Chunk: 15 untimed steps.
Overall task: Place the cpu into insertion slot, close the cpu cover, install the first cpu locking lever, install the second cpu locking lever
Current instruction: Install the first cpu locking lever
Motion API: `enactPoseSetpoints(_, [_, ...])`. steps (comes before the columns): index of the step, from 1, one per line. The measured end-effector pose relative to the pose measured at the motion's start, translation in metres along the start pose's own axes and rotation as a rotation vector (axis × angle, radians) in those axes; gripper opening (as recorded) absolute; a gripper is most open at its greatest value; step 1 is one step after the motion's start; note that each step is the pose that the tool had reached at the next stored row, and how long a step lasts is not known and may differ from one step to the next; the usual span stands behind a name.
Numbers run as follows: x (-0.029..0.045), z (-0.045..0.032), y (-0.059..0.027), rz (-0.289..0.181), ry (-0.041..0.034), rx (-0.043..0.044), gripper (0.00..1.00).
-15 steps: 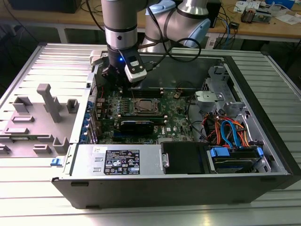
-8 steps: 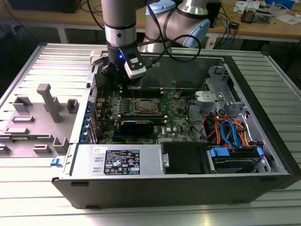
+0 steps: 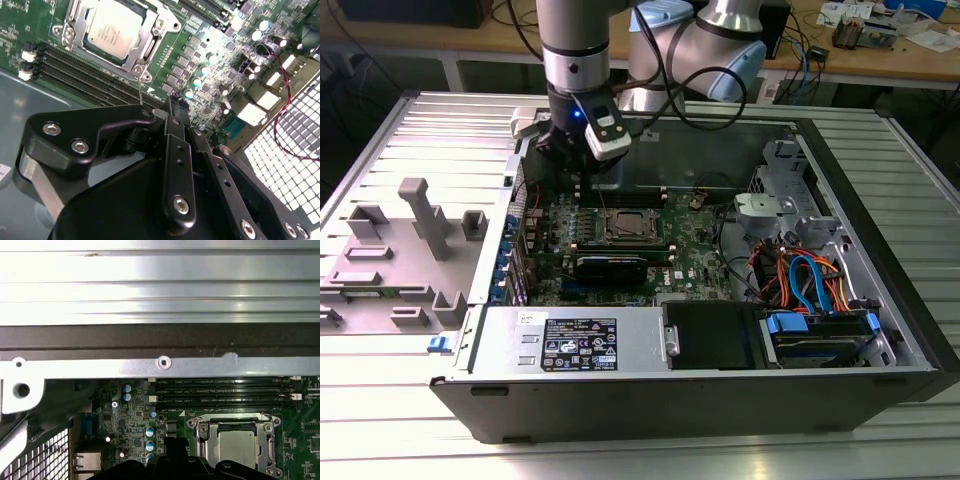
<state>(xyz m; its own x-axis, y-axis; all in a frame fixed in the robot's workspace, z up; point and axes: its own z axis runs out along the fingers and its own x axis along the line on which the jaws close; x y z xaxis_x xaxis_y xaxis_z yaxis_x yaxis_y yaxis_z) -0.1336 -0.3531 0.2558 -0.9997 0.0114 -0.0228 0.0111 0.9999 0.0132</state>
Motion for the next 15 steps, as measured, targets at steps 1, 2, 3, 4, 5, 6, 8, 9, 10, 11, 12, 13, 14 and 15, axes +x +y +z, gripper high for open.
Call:
enactPoseSetpoints(1, [0.0002,-0.0002,0.0012,-0.001,-0.0007,0.0004,0.11])
enactPoseSetpoints(2, [0.0004,-0.0002,0.0034,-0.003,-0.0016,0.0012,0.11])
enactPoseSetpoints(3, [0.0005,-0.0002,0.0049,-0.004,-0.0020,0.0016,0.11])
enactPoseSetpoints(4, [0.0004,-0.0002,0.0062,-0.009,-0.0020,0.0016,0.11])
enactPoseSetpoints(5, [0.0003,-0.0001,0.0065,-0.016,-0.0020,0.0014,0.11])
enactPoseSetpoints(6, [0.0000,-0.0002,0.0066,-0.023,-0.0019,0.0013,0.11])
enactPoseSetpoints(8, [-0.0012,-0.0001,0.0067,-0.038,-0.0021,0.0010,0.11])
enactPoseSetpoints(9, [-0.0021,-0.0001,0.0067,-0.041,-0.0030,0.0012,0.11])
enactPoseSetpoints(10, [-0.0026,-0.0001,0.0067,-0.042,-0.0040,0.0014,0.11])
enactPoseSetpoints(11, [-0.0041,0.0000,0.0068,-0.043,-0.0051,0.0013,0.11])
enactPoseSetpoints(12, [-0.0056,0.0000,0.0069,-0.043,-0.0054,0.0013,0.11])
enactPoseSetpoints(13, [-0.0130,0.0003,0.0069,-0.044,-0.0053,0.0014,0.11])
enactPoseSetpoints(14, [-0.0200,0.0006,0.0070,-0.044,-0.0054,0.0014,0.11])
enactPoseSetpoints(15, [-0.0241,0.0009,0.0070,-0.044,-0.0054,0.0013,0.11])
